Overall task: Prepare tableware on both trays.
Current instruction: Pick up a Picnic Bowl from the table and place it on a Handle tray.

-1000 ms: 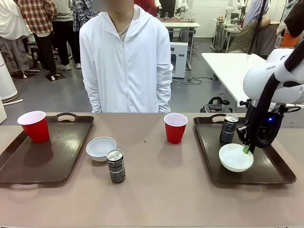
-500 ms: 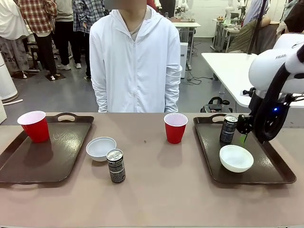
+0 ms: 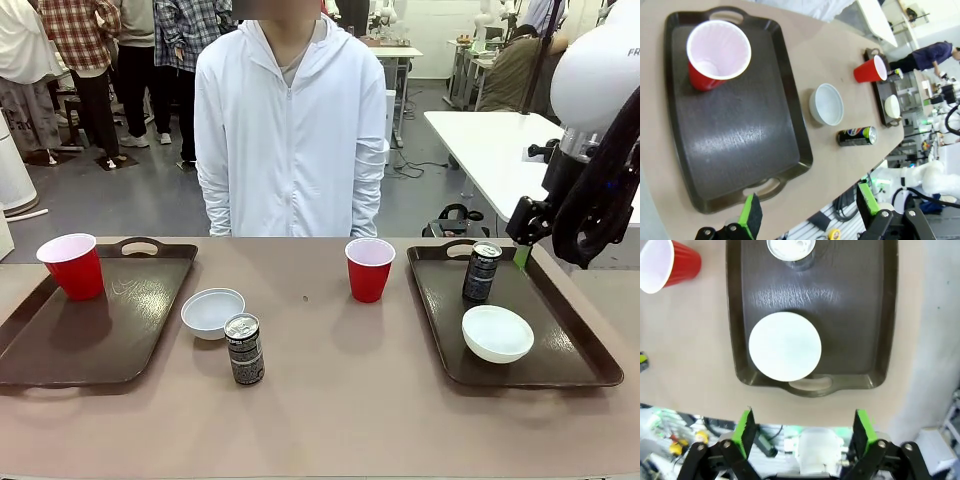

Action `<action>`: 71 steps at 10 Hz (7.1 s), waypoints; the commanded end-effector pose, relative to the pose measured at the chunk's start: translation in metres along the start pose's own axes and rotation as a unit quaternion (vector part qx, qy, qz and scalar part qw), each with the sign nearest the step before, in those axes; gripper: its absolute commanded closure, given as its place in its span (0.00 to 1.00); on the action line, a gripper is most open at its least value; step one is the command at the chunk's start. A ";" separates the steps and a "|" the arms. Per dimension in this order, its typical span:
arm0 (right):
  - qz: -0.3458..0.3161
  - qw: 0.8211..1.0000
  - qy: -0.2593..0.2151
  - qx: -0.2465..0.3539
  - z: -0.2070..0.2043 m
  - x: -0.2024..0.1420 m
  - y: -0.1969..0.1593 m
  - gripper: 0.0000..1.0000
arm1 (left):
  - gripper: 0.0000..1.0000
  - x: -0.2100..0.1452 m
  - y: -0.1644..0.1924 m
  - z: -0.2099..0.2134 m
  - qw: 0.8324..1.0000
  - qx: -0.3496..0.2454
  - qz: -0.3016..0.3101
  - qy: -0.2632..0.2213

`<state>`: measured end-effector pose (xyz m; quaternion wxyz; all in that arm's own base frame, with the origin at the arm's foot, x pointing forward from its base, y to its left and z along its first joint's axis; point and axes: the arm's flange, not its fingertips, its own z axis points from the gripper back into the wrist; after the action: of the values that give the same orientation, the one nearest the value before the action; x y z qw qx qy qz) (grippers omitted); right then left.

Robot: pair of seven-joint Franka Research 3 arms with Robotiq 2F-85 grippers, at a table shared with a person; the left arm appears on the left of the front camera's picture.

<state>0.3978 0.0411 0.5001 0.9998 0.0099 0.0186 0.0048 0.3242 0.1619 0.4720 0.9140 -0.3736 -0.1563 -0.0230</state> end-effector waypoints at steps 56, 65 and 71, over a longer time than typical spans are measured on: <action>-0.009 0.875 0.093 0.474 -0.035 -0.039 -0.305 0.00 | 0.00 -0.049 -0.245 -0.133 0.898 0.287 -0.163 0.290; -0.009 0.875 0.093 0.474 -0.035 -0.039 -0.305 0.00 | 0.00 0.049 -0.237 -0.316 0.904 0.405 -0.008 0.136; -0.009 0.875 0.093 0.474 -0.035 -0.039 -0.305 0.00 | 0.00 0.050 -0.217 -0.334 0.914 0.383 -0.004 0.130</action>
<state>0.3591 -0.2648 0.4595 0.8706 0.4788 0.1132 -0.0080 0.4273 -0.2208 0.4075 0.9993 0.0095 -0.0320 -0.0143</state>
